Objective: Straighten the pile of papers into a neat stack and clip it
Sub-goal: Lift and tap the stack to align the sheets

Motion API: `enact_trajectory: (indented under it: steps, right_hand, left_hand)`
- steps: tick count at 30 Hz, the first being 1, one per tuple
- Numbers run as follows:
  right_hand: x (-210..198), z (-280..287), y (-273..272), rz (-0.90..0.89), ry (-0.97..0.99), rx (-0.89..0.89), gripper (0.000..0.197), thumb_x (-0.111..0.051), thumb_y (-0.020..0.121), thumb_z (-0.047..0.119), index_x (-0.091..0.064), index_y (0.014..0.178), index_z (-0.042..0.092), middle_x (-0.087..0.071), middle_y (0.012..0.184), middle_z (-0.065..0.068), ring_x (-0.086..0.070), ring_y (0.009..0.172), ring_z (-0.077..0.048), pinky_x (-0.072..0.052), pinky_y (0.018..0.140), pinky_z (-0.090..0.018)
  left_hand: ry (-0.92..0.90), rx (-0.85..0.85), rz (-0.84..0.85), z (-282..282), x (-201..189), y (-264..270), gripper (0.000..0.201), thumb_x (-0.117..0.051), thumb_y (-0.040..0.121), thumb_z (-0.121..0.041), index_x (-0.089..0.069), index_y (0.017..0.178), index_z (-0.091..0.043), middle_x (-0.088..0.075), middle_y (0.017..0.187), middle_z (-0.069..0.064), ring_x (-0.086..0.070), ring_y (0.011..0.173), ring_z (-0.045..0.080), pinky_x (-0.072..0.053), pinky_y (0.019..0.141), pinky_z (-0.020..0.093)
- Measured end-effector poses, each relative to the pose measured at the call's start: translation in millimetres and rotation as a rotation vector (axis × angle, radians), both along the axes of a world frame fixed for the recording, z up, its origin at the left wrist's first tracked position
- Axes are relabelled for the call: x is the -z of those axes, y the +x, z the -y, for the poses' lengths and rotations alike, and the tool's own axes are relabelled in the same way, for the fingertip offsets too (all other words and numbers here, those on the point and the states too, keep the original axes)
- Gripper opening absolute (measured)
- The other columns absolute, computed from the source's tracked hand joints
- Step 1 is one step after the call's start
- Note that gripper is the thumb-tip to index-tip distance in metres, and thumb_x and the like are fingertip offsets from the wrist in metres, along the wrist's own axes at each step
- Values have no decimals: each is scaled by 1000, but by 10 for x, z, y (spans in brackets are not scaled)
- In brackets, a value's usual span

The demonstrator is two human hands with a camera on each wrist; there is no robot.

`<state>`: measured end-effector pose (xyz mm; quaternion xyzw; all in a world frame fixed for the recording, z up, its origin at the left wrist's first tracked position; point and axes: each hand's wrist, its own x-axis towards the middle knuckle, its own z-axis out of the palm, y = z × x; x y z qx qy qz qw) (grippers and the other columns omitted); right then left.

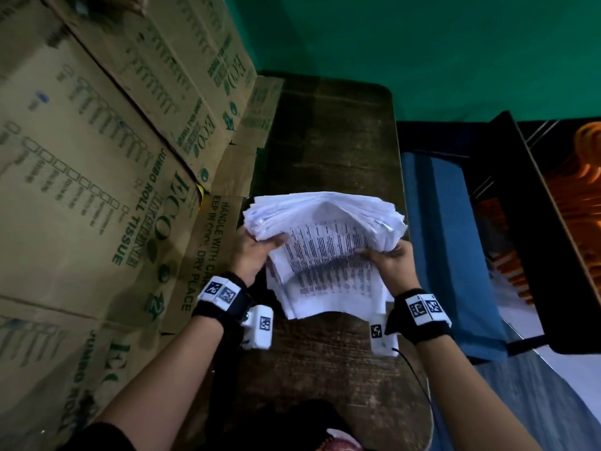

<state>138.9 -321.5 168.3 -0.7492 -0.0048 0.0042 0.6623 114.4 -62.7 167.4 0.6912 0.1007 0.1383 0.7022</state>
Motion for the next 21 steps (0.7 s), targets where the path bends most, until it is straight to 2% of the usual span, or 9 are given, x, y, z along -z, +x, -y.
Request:
enact_trajectory:
  steps: [3, 6, 9, 10, 11, 14, 17, 19, 21]
  right_hand:
    - [-239, 67, 75, 140, -213, -170, 31, -76, 73, -10, -72, 68, 20, -70, 63, 19, -60, 63, 9, -49, 60, -15]
    - [-387, -19, 195, 276, -614, -290, 9, -82, 69, 11, -75, 67, 17, -59, 50, 10, -52, 63, 1, -46, 56, -32]
    - [-451, -209, 215, 306, -787, -340, 12, -79, 68, 16, -68, 69, 19, -27, 58, 1, -45, 62, -2, -44, 55, -36]
    - [-474, -248, 198, 304, -803, -361, 12, -78, 69, 19, -67, 72, 22, -44, 54, -9, -51, 62, -4, -44, 57, -36]
    - [-468, -249, 186, 276, -838, -382, 12, -79, 71, 25, -68, 75, 24, -61, 58, 2, -58, 65, -10, -45, 59, -35]
    - [-405, -35, 196, 64, -1143, -423, 22, -75, 75, 43, -66, 81, 24, -65, 78, 2, -56, 73, -20, -44, 65, -31]
    - [-263, 408, 191, -140, -1336, -368, 29, -79, 65, 43, -66, 81, 23, -67, 82, 2, -59, 74, -21, -43, 63, -28]
    - [-161, 685, 178, -226, -1244, -321, 29, -85, 60, 37, -68, 74, 18, -64, 70, 3, -62, 72, -20, -45, 61, -31]
    - [-35, 873, 133, -250, -800, -287, 23, -91, 58, 21, -69, 62, 18, -63, 61, 11, -61, 66, -9, -47, 60, -30]
  left_hand:
    - [234, 1, 68, -205, -154, -21, 81, -91, 54, -16, -49, 123, -28, -54, 131, 4, -53, 120, 16, -49, 96, 30]
    - [649, 223, 125, -193, -367, 29, 85, -92, 54, -27, -49, 128, -34, -52, 131, -7, -47, 122, 7, -43, 101, 26]
    - [556, 435, 65, -53, -334, 63, 24, -74, 76, -14, -64, 78, -35, -60, 73, -23, -50, 76, -12, -44, 73, 24]
    - [521, 411, 41, -26, -283, 81, 37, -66, 79, -6, -56, 60, -36, -49, 56, -18, -39, 63, -10, -36, 65, 23]
    - [492, 392, 10, -21, -232, 85, 44, -61, 78, -4, -44, 52, -34, -38, 50, -13, -29, 58, -4, -28, 61, 25]
    - [304, 341, 17, -82, -175, 17, 42, -62, 68, -10, -28, 52, -29, -24, 51, -13, -19, 62, 7, -20, 59, 29]
    - [159, 242, -153, -248, -113, 38, 34, -63, 75, -1, -43, 61, -23, -42, 45, -12, -31, 49, 9, -35, 52, 23]
    - [79, 196, -283, -362, -71, 58, 46, -43, 88, 17, -61, 60, -16, -59, 42, -16, -56, 54, 5, -48, 50, 13]
    - [-49, 155, -324, -467, -14, 51, 52, -40, 89, 20, -72, 63, -11, -65, 50, -18, -63, 65, 3, -51, 51, 11]
